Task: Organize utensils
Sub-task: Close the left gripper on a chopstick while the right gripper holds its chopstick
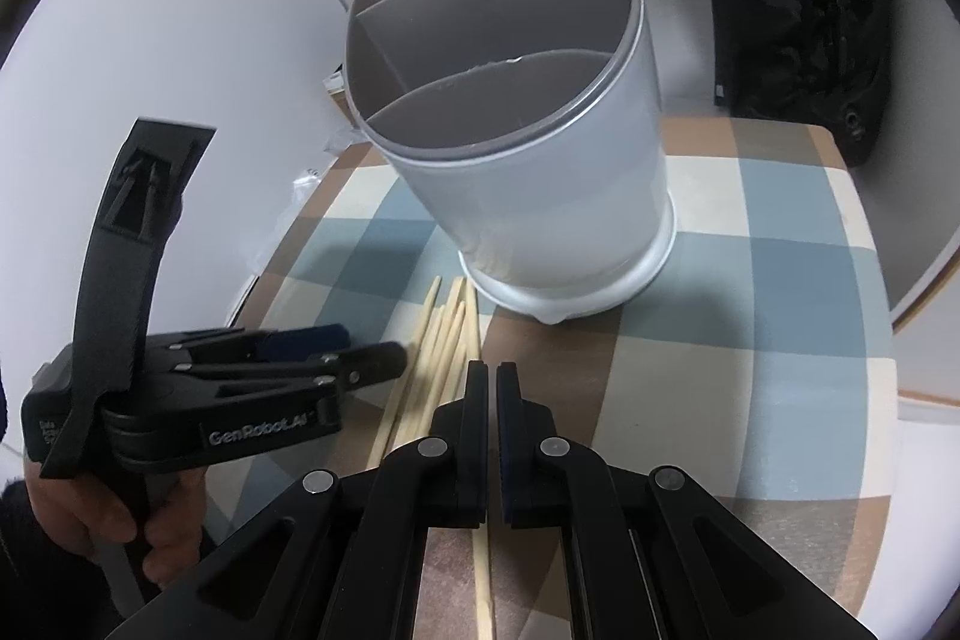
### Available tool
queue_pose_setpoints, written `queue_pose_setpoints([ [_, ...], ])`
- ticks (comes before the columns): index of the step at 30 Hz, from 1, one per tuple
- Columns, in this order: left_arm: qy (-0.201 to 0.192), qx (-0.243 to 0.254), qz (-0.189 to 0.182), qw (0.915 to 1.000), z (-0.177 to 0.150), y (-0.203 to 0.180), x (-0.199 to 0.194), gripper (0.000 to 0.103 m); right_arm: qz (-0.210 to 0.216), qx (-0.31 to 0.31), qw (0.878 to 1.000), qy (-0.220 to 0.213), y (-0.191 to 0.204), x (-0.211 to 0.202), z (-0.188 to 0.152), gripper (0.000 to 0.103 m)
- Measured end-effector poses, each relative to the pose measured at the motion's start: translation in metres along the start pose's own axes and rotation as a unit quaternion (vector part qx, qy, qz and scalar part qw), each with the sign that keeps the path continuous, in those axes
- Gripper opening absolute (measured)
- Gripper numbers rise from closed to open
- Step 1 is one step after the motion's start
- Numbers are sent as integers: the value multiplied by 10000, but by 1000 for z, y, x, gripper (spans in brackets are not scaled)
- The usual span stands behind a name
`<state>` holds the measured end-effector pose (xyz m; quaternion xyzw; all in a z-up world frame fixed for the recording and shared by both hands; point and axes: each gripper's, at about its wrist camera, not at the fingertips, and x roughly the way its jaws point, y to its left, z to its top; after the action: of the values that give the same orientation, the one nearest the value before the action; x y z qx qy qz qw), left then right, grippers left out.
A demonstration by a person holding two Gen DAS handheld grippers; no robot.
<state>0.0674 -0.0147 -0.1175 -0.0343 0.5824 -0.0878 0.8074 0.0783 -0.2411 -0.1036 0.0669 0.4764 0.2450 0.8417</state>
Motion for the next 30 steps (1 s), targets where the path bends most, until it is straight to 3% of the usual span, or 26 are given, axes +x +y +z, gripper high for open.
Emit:
queue_pose_setpoints([
  [7, -159, 299, 336, 9989, 3, -12, 4, 43, 48, 97, 9999, 3, -7, -6, 0, 4],
  [11, -173, 253, 339, 9990, 6, -9, 5, 43, 35, 128, 9999, 11, -9, -7, 0, 4],
  [12, -180, 249, 349, 9989, 6, -9, 5, 39, 28, 126, 9999, 10, -9, -7, 0, 4],
  [13, -174, 263, 460, 9984, 5, -8, 6, 26, 22, 121, 9999, 7, -8, -8, 0, 5],
  [14, -219, 356, 614, 9972, 5, -9, 6, 23, 16, 119, 9999, 2, -8, -8, 0, 5],
  [20, -249, 349, 554, 9975, 5, -3, 5, 17, -1, 111, 9999, -16, -5, -9, -1, 5],
  [25, -276, 255, 554, 9978, 5, 1, 5, 5, -21, 56, 10000, -5, -2, -5, -1, 5],
  [30, -247, 25, 364, 9990, 11, 8, 7, 2, 2, -90, 9999, 85, 5, -1, 4, 5],
])
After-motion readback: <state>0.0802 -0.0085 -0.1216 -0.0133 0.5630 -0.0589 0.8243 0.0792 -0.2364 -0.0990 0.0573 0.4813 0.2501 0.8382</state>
